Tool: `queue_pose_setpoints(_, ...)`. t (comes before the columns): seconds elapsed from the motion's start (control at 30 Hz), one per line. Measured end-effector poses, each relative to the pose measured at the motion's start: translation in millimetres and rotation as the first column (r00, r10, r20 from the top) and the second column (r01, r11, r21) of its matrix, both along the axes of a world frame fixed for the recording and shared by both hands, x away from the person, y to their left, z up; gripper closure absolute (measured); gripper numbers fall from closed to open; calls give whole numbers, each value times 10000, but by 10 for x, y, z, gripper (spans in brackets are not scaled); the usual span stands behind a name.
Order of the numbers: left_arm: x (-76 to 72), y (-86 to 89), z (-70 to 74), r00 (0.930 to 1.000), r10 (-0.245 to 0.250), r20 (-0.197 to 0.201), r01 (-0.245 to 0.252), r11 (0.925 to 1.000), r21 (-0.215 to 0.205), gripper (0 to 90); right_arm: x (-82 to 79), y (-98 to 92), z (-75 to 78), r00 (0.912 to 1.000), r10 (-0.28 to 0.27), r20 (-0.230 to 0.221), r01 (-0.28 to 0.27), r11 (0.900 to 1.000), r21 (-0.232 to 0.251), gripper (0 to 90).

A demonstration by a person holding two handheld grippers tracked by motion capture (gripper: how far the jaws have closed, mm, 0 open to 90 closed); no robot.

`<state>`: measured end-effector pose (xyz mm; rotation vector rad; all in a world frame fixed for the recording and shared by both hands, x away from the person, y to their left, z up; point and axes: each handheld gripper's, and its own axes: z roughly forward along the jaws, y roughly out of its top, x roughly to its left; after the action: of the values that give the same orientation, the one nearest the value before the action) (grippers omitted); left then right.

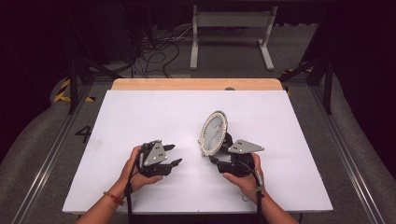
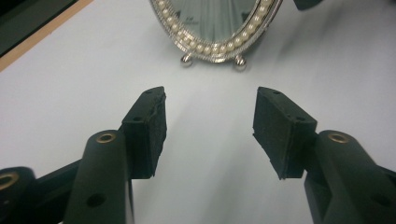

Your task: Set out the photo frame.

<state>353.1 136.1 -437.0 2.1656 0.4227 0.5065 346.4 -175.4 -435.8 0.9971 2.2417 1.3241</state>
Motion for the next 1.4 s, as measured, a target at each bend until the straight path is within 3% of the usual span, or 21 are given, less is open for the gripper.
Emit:
queue_pose_setpoints(0.07,-14,88,-14,9999,129,107,-129,9999,-33,422,55,31,-17,9996,-288,-11,289,9996,54,451)
queue_pose_setpoints(0.23,23,107,16,9995,139,271,-133,9997,-221,393,134,60,-33,9969,-762,-176,767,9965,342,454)
queue_pose_setpoints(0.5,42,44,-46,9996,264,-20,-264,9997,-1,292,175,112,-58,9944,-1031,-240,1046,9916,766,505)
queue_pose_setpoints(0.63,62,18,-73,9996,282,-97,-280,9994,181,267,166,113,-66,9919,-1259,-193,1273,9833,1304,553)
queue_pose_setpoints(0.77,62,-9,-92,9996,193,-194,-188,9994,293,259,156,127,-67,9935,-1137,-99,1139,9825,1473,634)
queue_pose_setpoints(1.4,41,-65,-125,9996,53,-293,-34,9980,635,231,180,-45,-76,9979,-340,-554,428,9853,1655,693)
